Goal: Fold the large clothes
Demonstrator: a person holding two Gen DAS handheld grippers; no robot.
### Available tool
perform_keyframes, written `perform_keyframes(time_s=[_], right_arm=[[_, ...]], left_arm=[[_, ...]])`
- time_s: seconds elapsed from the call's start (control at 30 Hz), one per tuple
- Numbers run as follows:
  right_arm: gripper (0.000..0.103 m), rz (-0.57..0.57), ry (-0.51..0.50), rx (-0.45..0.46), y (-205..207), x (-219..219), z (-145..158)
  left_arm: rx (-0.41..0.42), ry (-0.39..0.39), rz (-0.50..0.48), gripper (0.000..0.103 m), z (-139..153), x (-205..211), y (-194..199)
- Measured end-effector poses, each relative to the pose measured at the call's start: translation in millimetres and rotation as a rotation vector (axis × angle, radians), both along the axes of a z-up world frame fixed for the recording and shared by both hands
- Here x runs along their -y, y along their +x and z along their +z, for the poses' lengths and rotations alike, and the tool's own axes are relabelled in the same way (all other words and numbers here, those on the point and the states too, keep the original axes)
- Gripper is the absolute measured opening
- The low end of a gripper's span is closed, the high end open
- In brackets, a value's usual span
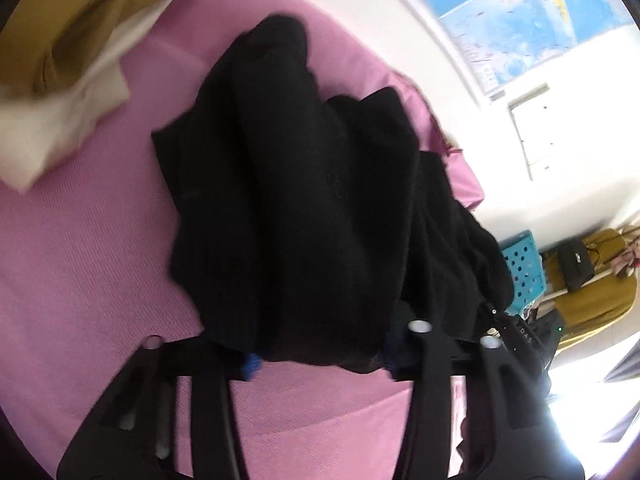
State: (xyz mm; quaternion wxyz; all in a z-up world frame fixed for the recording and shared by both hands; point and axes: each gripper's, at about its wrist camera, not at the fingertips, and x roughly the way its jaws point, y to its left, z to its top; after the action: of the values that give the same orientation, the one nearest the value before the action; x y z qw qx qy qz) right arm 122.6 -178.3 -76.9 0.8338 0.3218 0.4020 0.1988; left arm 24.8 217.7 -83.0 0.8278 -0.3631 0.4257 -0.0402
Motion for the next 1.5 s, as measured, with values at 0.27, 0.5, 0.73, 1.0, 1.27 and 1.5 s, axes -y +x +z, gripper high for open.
perform_keyframes(time_s=[0.27, 0.5, 0.73, 1.0, 1.27, 1.5], right_arm=[[0.018, 0.119, 0.010, 0.266, -51.5, 8.8, 77.0], [0.020, 0.246, -0.040, 0.229, -134.3, 31.7, 56.0], [0.043, 0.268, -0.083, 0.008, -145.6, 39.3, -3.7], [0.060, 0.417, -0.296, 0.156, -186.1, 44.2, 56.0], [0.067, 0.384, -0.377, 0.319, -152.5, -5.8, 77.3], [0.044, 0.422, -0.495, 0.260, -91.0, -60.2, 41.9]], left_arm=[[0.188, 0.078, -0.037, 0.025, 81.6, 1.4, -39.4], [0.207, 0.129, -0.178, 0.027, 66.1, 13.8, -122.9], [0.053, 0.155, -0.223, 0.045, 6.7, 16.4, -149.9], [0.336, 0.379, -0.302, 0.070, 76.8, 24.7, -196.2], [0.374, 0.578, -0.340, 0.073, 95.9, 59.1, -159.6], [0.144, 0.662, -0.376, 0.027, 45.0, 94.0, -73.6]])
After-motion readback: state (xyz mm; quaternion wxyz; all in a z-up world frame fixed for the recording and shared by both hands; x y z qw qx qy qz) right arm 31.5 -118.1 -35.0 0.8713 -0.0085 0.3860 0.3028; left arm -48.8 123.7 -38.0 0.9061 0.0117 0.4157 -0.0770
